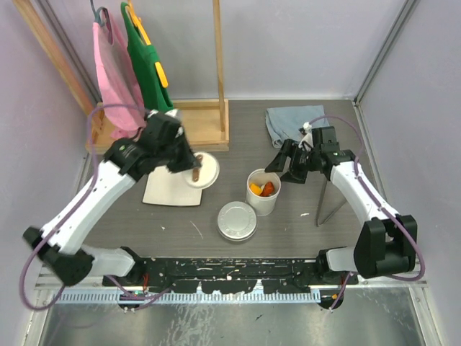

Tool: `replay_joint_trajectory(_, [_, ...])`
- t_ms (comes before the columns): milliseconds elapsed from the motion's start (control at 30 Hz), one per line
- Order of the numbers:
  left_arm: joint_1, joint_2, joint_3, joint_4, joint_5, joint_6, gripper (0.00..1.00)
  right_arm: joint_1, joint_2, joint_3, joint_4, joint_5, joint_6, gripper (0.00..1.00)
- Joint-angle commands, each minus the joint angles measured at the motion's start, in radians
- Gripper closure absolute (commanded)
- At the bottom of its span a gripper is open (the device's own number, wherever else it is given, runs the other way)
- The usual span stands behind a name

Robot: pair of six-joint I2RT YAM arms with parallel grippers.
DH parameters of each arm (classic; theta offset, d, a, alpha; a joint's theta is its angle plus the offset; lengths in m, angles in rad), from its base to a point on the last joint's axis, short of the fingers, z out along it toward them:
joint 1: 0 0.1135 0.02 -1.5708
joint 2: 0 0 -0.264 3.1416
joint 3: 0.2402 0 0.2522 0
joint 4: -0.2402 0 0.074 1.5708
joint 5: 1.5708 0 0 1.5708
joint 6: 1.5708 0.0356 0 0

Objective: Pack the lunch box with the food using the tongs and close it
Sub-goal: Close the box lid on the packing box.

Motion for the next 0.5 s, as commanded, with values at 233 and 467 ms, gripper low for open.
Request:
replay_joint_trajectory(233, [-0.244,0.457,0.482,0.033,-0.055,0.116,1.0,-0.078,-0.286,0.089,-0.082,0.605,0.01,0.2])
replay_joint_trajectory(467, [-0.322,0.697,0.77,-0.122,-0.042,0.143,1.0,-0.081,-0.353,0.076,-0.124,0.695,-0.005,0.19])
